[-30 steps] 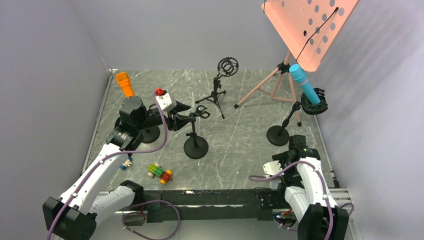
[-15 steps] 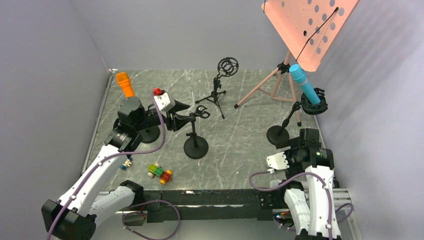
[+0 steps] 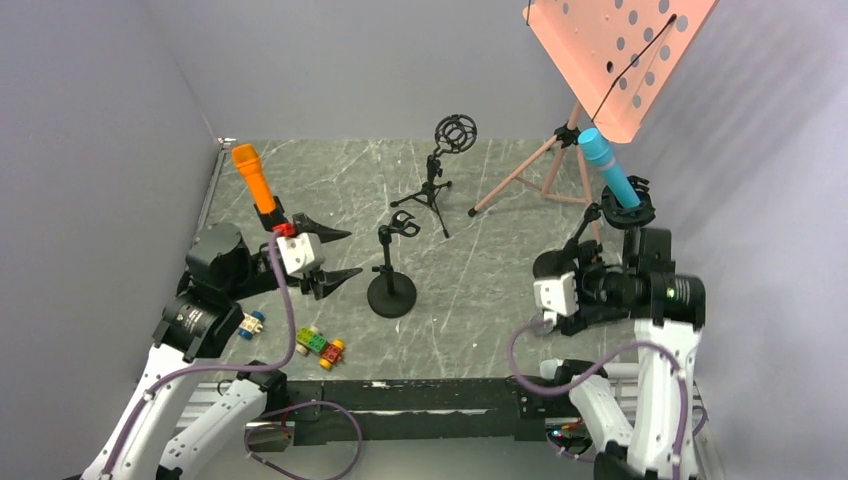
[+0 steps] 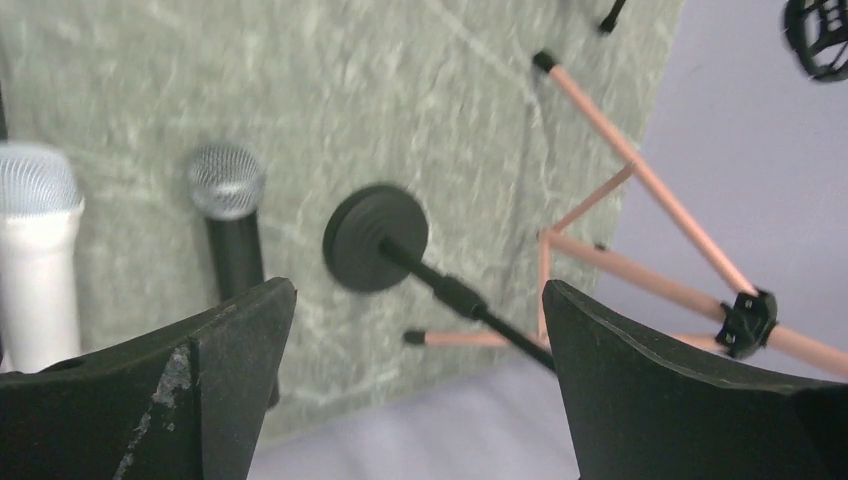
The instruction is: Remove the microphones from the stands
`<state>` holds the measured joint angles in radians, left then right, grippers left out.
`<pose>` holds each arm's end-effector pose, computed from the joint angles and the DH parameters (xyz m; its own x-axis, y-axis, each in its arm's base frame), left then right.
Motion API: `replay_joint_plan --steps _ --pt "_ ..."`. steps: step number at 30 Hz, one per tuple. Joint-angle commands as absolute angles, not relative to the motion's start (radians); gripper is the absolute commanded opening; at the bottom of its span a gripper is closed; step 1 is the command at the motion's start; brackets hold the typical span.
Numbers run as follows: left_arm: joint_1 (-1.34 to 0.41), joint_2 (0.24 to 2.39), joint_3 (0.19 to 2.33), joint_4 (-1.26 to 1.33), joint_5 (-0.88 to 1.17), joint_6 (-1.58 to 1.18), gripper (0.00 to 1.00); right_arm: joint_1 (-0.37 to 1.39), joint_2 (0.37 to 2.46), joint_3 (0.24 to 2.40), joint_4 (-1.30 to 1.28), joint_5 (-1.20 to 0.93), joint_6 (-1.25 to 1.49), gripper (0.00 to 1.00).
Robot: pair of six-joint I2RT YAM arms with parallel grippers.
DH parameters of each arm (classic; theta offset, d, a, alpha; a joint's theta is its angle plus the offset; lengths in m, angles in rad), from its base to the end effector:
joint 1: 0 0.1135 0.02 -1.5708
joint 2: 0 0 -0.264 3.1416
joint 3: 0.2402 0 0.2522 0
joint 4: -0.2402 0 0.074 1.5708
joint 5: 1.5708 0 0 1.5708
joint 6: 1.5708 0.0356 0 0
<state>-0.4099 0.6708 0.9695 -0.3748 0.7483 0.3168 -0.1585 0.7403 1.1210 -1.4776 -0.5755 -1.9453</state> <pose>0.1091 -0.0738 0.3994 0.2186 0.1540 -0.9636 0.8905 0.3723 0.2615 0.0797 0.0069 0.3459 0.4264 -0.8589 -0.2838 -0.7765 -0.1867 -0.6019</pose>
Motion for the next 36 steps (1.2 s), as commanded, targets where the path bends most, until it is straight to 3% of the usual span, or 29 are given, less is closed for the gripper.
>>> replay_joint_plan --steps 1,4,8,10,14,19,24,31,36 --pt "-0.408 0.723 0.988 -0.638 0.649 0.447 0.68 -0.125 0.917 1.252 -1.464 -0.886 -1.779 0.99" --pt "-0.408 0.827 1.066 -0.728 0.669 0.486 0.67 0.068 1.018 1.350 -1.286 -0.953 -1.384 0.99" --pt "-0.408 0.906 1.124 -0.761 0.644 0.601 0.68 0.341 1.065 1.361 -0.812 -0.934 -0.811 0.99" --pt "-0.408 0.932 1.133 -0.762 0.682 0.607 0.70 0.434 1.093 1.356 -0.623 -0.878 -0.659 0.99" --pt "-0.407 1.006 1.154 -0.784 0.797 0.621 0.69 0.506 1.228 1.443 -0.535 -0.786 -0.673 1.00" --pt "-0.406 0.957 1.002 -0.504 0.702 0.444 0.71 0.573 1.478 1.743 -0.652 -0.883 -0.557 1.00" --pt "-0.400 0.919 0.874 -0.335 0.652 0.365 0.72 0.637 1.580 1.811 -0.686 -0.874 -0.624 0.99" --pt "-0.380 0.958 0.903 -0.328 0.640 0.213 0.71 0.707 1.741 2.029 -0.903 -0.837 -0.783 0.89" --pt "-0.381 0.944 0.808 -0.112 0.729 0.117 0.67 0.729 1.767 2.059 -0.893 -0.801 -0.737 0.84"
